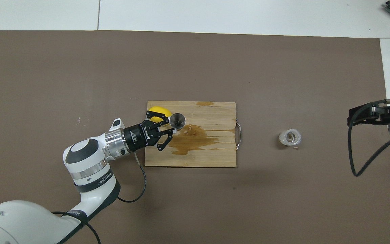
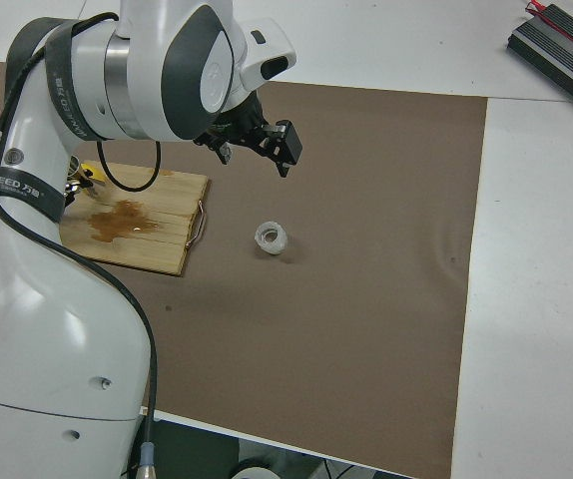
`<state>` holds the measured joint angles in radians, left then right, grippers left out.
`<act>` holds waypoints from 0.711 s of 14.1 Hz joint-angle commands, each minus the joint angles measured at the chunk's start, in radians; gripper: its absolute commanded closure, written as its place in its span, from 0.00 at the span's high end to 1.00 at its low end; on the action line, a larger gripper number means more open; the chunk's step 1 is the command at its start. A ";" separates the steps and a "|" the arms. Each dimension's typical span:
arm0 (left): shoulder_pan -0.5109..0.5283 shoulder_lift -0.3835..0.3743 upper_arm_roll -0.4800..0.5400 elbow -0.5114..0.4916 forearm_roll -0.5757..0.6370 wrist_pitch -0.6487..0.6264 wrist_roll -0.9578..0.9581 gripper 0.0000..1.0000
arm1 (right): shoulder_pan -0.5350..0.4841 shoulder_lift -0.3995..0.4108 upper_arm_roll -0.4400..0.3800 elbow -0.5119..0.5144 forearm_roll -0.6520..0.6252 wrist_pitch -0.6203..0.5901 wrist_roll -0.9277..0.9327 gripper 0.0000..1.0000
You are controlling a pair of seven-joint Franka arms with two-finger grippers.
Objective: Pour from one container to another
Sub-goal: 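Lower the metal cup onto the board beside the lemon and open the left gripper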
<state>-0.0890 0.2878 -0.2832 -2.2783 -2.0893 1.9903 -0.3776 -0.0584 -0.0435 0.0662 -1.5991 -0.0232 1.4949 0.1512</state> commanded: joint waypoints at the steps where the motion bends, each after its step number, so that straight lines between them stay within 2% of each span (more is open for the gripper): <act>1: -0.049 -0.022 0.016 -0.027 -0.084 0.004 0.055 0.04 | -0.014 -0.001 0.004 -0.001 0.014 -0.007 -0.024 1.00; 10: -0.075 0.036 0.015 -0.029 -0.152 0.004 0.147 0.07 | -0.015 -0.001 0.004 -0.001 0.014 -0.007 -0.025 1.00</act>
<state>-0.1290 0.3149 -0.2824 -2.2972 -2.1971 1.9910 -0.2706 -0.0585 -0.0435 0.0662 -1.5991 -0.0232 1.4949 0.1512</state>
